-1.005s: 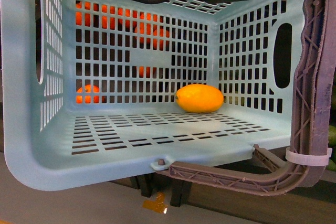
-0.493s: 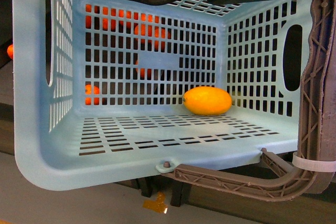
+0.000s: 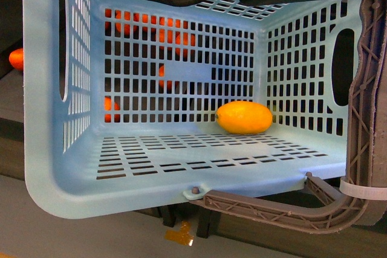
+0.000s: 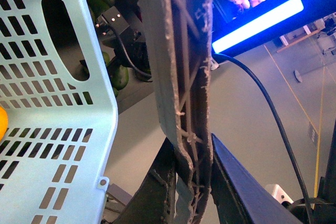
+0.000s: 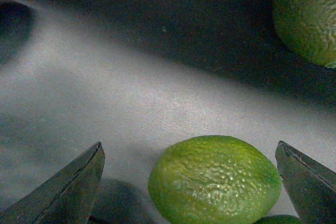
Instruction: Pick mango and avocado into basket
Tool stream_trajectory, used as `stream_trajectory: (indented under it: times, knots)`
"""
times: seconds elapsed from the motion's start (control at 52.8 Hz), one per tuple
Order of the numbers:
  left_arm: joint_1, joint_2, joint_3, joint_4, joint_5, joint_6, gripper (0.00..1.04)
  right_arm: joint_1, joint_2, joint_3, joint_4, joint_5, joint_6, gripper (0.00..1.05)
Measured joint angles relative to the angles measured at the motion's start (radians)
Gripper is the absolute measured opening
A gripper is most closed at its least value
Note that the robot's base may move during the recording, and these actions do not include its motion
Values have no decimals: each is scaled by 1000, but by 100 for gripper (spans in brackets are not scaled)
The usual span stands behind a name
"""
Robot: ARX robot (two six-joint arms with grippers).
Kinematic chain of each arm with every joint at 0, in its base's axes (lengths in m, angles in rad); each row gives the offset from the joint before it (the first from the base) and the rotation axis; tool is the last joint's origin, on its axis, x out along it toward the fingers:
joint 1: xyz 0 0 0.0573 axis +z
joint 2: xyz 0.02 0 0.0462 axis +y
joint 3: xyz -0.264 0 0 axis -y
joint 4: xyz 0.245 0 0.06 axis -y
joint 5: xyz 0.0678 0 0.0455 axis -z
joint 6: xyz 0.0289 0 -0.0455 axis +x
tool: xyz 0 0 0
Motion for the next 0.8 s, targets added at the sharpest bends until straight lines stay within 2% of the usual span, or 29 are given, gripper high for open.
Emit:
stream_trajectory:
  times: [0.379,0.796]
  knots:
    - [0,0,0,0,-5,0,14,-46,76,88,-86,-18,-143,97]
    - [0,0,0,0,-3,0,14,-54,153,144,-18,11,-90,97]
